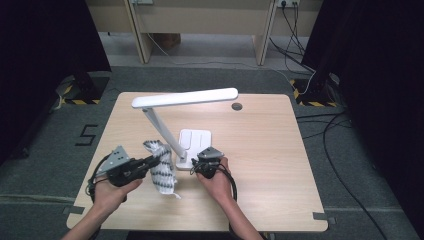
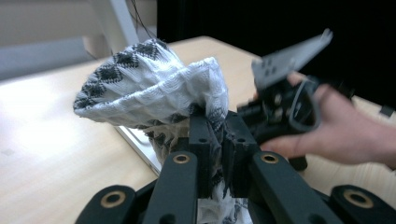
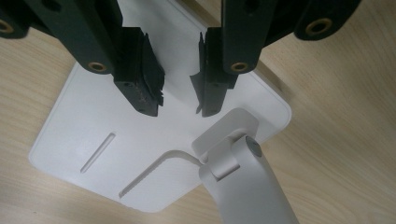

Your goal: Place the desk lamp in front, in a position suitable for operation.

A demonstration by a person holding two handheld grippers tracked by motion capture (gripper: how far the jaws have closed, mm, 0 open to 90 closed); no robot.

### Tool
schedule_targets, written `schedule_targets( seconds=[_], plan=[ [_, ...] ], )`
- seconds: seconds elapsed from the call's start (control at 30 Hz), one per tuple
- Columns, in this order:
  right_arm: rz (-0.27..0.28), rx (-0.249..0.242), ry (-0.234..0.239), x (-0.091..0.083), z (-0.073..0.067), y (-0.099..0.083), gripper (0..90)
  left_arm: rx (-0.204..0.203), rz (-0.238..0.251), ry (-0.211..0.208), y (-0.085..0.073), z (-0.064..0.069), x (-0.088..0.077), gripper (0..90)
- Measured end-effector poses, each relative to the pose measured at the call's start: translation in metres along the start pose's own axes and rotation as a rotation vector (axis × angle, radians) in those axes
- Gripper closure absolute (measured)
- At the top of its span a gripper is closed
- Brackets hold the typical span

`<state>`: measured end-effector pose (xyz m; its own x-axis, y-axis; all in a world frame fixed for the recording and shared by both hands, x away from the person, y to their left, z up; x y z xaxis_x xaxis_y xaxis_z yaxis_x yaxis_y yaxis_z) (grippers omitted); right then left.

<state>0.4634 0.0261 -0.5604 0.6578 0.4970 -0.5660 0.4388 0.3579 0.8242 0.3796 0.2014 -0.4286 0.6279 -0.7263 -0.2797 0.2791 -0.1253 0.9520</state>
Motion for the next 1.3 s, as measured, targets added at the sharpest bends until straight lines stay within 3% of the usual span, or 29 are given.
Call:
schedule_targets(
  seconds=[0.1,0.3,0.6,0.83,1.3],
  plan=[
    [-0.001,-0.001,0.001,0.0,0.0,0.0,68.6,0.029,0.056,0.02,0.024,-0.001,-0.018,83.4],
    [-0.002,0.001,0.0,0.0,0.0,0.0,68.6,0.099,0.145,0.068,0.066,-0.006,-0.032,83.3],
    [-0.003,0.002,0.002,0.0,0.0,0.0,68.6,0.141,0.178,0.108,0.094,-0.014,-0.028,83.3],
    [-0.003,0.002,0.001,0.0,0.0,0.0,68.6,0.115,0.148,0.106,0.086,-0.019,-0.01,83.4],
    [-0.001,0.001,0.001,0.0,0.0,0.0,68.6,0.075,0.058,0.102,0.042,-0.03,0.026,83.5]
  ],
)
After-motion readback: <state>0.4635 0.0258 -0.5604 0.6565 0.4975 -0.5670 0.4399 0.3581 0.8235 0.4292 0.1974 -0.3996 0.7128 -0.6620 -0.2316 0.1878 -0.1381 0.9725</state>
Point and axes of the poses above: each handheld gripper's, and its own axes: x roughly forward along the jaws, y roughly out of its top, z roughly to its right, the point moved 8 cm from there along x, roughly forward along the jaws, and after that the axes turned 3 degrees about -y, right-handed, at the moved point
